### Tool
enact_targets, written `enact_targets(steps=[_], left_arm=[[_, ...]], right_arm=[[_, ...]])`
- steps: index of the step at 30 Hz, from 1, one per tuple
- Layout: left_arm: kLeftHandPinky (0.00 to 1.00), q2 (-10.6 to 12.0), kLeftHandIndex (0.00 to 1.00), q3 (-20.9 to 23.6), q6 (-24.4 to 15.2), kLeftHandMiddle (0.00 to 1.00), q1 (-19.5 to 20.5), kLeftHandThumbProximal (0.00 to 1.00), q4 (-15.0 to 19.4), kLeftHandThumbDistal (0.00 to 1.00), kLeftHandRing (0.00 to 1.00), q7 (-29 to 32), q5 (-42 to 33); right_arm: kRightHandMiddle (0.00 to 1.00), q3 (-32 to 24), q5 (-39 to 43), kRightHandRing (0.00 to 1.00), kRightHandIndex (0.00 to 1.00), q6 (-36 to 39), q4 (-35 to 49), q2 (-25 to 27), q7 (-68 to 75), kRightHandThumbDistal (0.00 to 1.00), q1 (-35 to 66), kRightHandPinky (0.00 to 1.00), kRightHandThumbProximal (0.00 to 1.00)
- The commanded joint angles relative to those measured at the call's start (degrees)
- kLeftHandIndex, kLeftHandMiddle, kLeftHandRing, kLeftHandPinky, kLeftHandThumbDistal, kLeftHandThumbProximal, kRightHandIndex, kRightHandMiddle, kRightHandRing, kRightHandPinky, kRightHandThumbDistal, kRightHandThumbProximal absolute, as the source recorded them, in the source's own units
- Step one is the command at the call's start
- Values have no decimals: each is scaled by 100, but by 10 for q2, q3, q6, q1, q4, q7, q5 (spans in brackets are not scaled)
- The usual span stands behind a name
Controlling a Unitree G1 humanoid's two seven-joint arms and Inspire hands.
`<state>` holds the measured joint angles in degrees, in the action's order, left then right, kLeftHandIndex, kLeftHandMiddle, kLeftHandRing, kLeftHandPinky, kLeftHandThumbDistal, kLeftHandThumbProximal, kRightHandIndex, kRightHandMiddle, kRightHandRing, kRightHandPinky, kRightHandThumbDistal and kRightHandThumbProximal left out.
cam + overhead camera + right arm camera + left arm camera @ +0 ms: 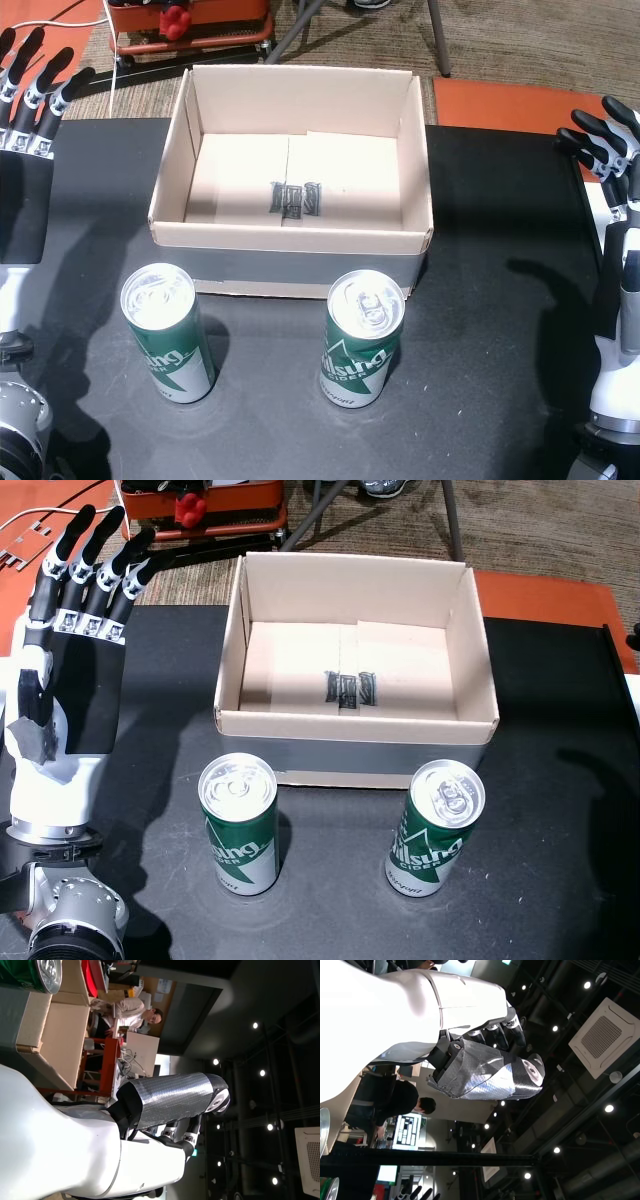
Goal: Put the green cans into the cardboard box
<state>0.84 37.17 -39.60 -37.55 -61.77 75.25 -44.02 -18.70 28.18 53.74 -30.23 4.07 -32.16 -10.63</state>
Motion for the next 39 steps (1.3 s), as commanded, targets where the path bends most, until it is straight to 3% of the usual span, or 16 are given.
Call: enact_targets(steps=[1, 2, 11, 17, 22, 24, 25, 27, 31, 39], left_arm=[[84, 0, 73, -1, -6, 78, 5, 68, 0, 36, 84, 2, 3], [84, 0, 72, -1, -5, 77, 5, 67, -1, 40, 84, 2, 3], [83, -1, 71, -1, -2, 77, 4, 66, 0, 39, 84, 2, 2], [84, -2, 72, -1, -3, 77, 4, 68, -2, 37, 84, 6, 2], [84, -2, 72, 0, -4, 77, 3, 68, -1, 37, 84, 6, 1], [83, -1, 72, 0, -2, 77, 3, 66, -1, 37, 84, 5, 1], [84, -2, 72, 1, -2, 77, 3, 67, -1, 36, 84, 6, 0], [84, -2, 72, 0, -4, 77, 3, 67, -1, 38, 84, 4, 1], [84, -1, 72, 0, -5, 77, 4, 68, -1, 37, 84, 1, 2], [85, -4, 72, 0, -2, 78, 2, 67, -5, 38, 85, 7, 2]], right_arm=[[59, -3, 2, 65, 60, 4, -3, 2, 0, 56, 5, 72, 77], [59, -3, 4, 65, 60, 3, -3, 3, -3, 55, 5, 72, 77], [59, -2, 8, 65, 60, 0, 0, 3, -6, 55, 5, 72, 77], [58, -3, 3, 63, 59, 1, 0, 2, -2, 63, 5, 71, 71], [57, -3, 2, 63, 58, 1, 1, 2, 0, 63, 4, 71, 70], [57, -2, -8, 63, 58, 2, 3, 2, 9, 71, 6, 71, 70], [58, -1, -15, 63, 59, 2, 5, 3, 13, 81, 7, 72, 66], [63, 6, -36, 69, 63, 4, 7, 13, 14, 98, 11, 75, 52], [76, 22, -108, 84, 71, 24, 6, 44, 17, 100, 23, 86, 35], [85, 48, -188, 91, 77, 20, 22, 59, 71, 100, 40, 92, 35]])
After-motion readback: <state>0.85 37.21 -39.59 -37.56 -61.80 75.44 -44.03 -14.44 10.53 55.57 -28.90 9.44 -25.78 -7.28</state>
